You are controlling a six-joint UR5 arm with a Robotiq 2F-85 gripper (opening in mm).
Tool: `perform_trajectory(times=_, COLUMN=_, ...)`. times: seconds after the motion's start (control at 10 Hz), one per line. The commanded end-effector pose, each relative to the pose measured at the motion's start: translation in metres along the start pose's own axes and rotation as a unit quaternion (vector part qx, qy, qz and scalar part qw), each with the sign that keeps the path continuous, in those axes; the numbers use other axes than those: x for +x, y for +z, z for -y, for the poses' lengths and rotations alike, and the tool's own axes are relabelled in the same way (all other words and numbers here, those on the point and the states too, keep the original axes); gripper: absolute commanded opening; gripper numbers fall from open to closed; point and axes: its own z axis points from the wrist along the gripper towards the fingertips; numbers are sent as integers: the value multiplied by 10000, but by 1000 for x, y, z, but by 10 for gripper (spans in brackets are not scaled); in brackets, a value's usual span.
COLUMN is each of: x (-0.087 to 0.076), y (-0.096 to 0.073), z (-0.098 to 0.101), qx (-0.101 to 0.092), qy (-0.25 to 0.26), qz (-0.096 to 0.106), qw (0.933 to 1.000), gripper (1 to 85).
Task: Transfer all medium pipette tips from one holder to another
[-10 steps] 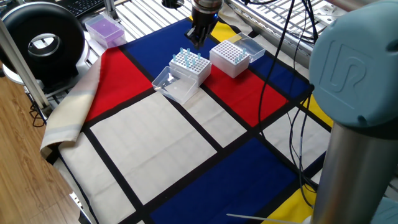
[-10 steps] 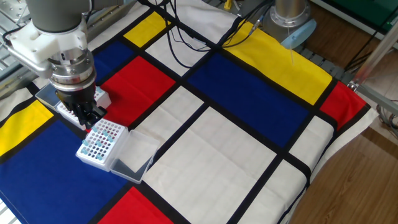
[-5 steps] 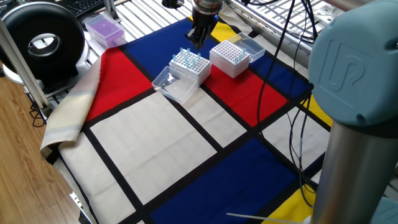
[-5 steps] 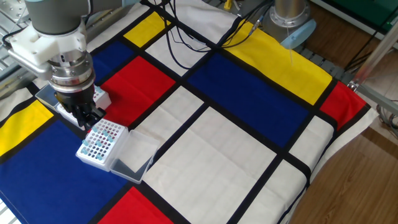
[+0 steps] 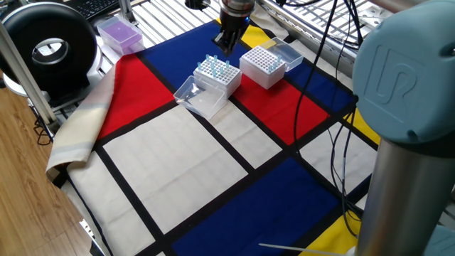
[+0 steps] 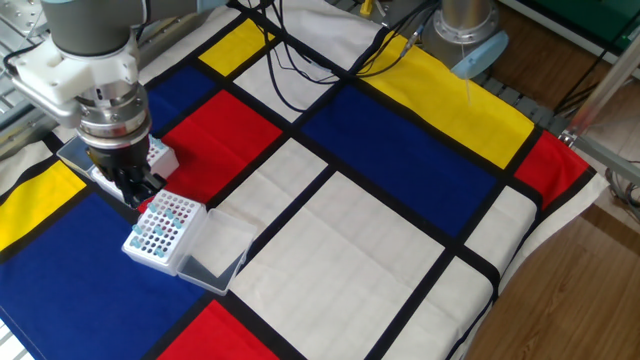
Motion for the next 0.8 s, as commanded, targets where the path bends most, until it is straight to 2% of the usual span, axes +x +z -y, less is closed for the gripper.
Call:
perform_trajectory(times=0.0, x=7, y=-1, z=-3, qx=-83, qy=356, qz=-139, qw=9992, gripper=157)
perform_trajectory(times=0.2, x=6, y=-2, z=-15, qx=-326, qy=188, qz=-114, qw=9992, gripper=177)
perform_trajectory(times=0.3, x=9, y=-2, z=-19, qx=-398, qy=137, qz=-186, qw=9989, gripper=200)
perform_trajectory(times=0.5, x=14, y=-2, z=-18, qx=-372, qy=137, qz=-279, qw=9988, gripper=213)
perform_trajectory(times=0.7, x=14, y=-2, z=-15, qx=-313, qy=96, qz=-281, qw=9991, gripper=217)
